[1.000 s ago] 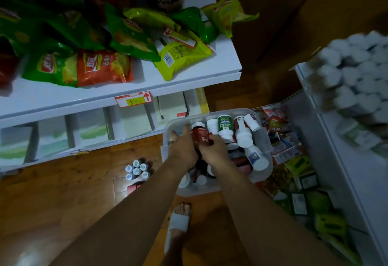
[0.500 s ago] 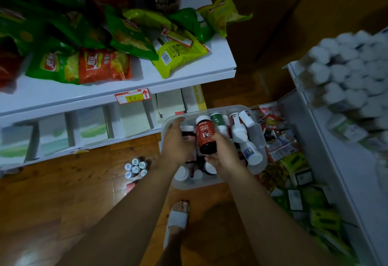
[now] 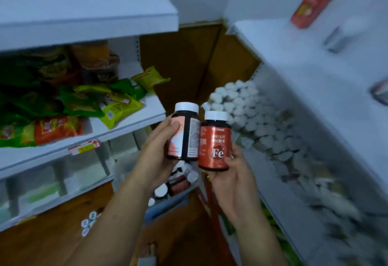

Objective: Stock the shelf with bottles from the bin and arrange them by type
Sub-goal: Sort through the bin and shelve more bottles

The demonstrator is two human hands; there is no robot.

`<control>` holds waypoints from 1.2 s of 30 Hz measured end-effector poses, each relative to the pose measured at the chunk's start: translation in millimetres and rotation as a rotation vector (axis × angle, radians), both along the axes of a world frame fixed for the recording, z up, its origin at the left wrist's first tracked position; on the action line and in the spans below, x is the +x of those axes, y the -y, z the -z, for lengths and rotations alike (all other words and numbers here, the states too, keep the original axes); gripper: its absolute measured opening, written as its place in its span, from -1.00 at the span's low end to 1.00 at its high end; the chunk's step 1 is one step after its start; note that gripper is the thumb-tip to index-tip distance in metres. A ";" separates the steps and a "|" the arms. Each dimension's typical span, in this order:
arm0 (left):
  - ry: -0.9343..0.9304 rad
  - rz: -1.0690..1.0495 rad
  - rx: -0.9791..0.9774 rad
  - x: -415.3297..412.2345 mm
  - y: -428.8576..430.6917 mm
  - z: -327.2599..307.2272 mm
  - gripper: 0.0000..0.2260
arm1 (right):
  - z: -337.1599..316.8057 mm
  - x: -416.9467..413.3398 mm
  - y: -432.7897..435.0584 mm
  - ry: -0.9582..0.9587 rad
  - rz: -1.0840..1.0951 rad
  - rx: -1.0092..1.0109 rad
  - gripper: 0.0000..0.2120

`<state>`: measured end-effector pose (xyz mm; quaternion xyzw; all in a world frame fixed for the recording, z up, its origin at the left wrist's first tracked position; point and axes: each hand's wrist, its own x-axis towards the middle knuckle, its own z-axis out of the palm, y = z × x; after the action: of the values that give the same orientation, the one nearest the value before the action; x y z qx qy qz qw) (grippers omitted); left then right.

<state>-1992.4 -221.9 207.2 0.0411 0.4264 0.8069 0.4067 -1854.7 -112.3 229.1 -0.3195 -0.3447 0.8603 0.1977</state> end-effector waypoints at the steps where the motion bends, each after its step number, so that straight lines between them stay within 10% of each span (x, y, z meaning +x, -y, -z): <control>1: -0.035 0.041 0.034 11.0 -12.6 -20.1 -0.54 | -18.2 13.5 -7.6 -0.031 0.028 0.013 -0.49; 14: -0.390 0.397 0.173 215.8 -117.1 -181.2 -0.50 | -165.4 247.6 -57.0 0.022 0.309 0.491 -0.19; 36: -0.583 0.552 0.088 302.6 -213.7 -195.4 -0.53 | -155.2 351.8 -135.5 0.178 0.449 0.569 -0.55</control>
<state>-1689.7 -8.2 402.6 0.3983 0.4620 0.6395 0.4680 -1502.9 23.1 384.3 -0.3927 -0.5074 0.6341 0.4315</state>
